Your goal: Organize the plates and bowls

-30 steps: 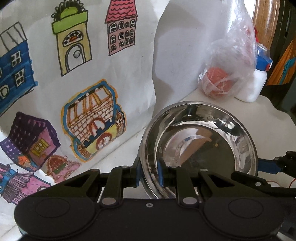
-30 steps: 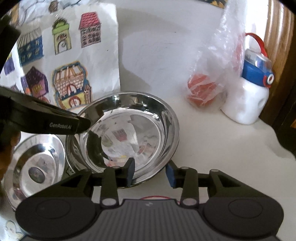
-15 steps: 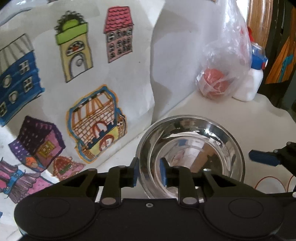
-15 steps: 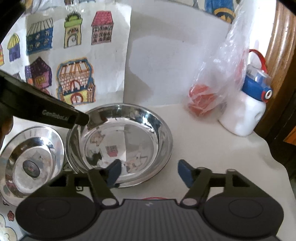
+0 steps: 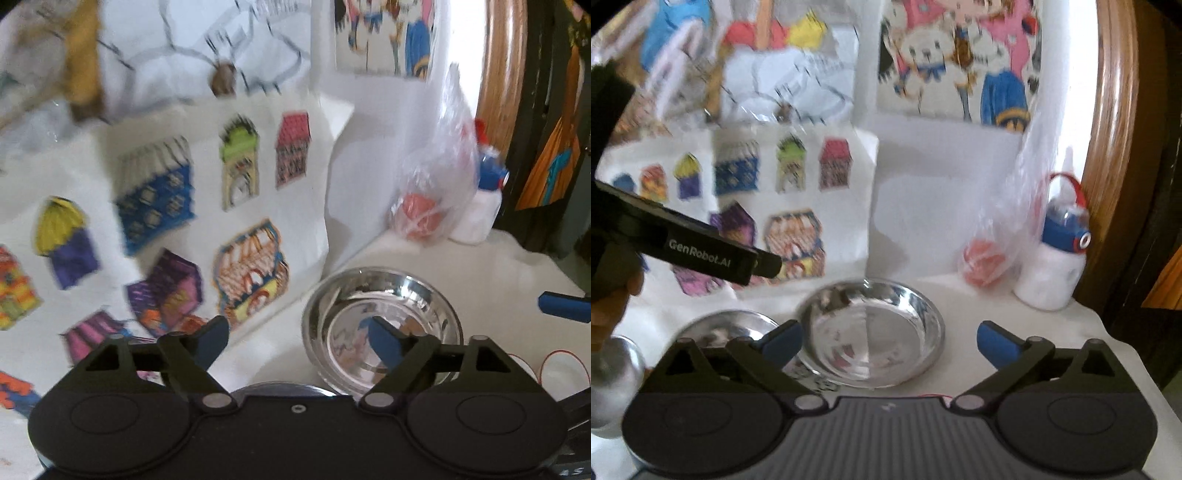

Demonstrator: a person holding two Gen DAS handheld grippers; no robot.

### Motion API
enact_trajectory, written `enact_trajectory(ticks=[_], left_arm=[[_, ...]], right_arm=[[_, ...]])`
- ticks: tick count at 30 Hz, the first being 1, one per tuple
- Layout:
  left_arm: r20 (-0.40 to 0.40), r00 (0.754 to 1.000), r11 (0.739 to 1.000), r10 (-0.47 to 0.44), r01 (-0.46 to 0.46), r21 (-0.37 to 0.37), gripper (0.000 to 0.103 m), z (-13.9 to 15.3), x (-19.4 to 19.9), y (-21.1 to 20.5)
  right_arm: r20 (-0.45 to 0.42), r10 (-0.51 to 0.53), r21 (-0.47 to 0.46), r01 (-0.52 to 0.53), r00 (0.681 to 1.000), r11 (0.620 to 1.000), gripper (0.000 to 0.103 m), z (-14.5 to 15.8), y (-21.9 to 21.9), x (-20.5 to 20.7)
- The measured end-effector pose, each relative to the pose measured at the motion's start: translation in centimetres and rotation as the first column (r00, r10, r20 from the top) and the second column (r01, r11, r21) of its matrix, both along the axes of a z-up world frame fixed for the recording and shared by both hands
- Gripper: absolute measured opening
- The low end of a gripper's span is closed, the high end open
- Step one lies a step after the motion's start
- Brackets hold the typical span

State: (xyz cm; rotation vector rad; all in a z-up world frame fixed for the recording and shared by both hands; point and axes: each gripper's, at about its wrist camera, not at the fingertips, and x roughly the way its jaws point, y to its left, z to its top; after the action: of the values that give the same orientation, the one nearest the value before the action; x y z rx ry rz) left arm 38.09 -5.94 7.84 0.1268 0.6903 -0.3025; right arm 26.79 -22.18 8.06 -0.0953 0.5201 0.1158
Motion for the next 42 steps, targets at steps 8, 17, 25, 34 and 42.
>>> enact_trajectory(ticks=[8,17,25,34,42], left_arm=[[0.11,0.994,1.0,-0.011,0.011,0.009,0.101,2.5,-4.5,4.1],[0.177,0.984,1.0,-0.012,0.007,0.026,0.102,3.2,-7.5,9.2],[0.155,0.985,0.997,-0.07,0.065,0.037,0.102,0.7,-6.5,12.1],[0.062,0.989,0.989,-0.132,0.127,0.069,0.102,-3.0,-4.1,13.0],[-0.032,0.989,0.988,-0.141,0.143,0.062,0.102,-5.6,-1.9,13.1]], right_arm=[[0.104,-0.006,0.067,-0.001,0.995,0.998,0.103,2.1,2.4,-5.0],[0.129,-0.028,0.13,0.011,0.991,0.991,0.103,1.0,5.1,-8.6],[0.049,-0.085,0.129,0.078,0.995,0.989,0.103,-2.5,6.5,-9.1],[-0.083,-0.116,0.244,0.134,0.99,0.96,0.103,-6.7,6.9,-7.0],[-0.119,-0.097,0.301,0.129,0.988,0.945,0.103,-8.5,6.9,-5.4]])
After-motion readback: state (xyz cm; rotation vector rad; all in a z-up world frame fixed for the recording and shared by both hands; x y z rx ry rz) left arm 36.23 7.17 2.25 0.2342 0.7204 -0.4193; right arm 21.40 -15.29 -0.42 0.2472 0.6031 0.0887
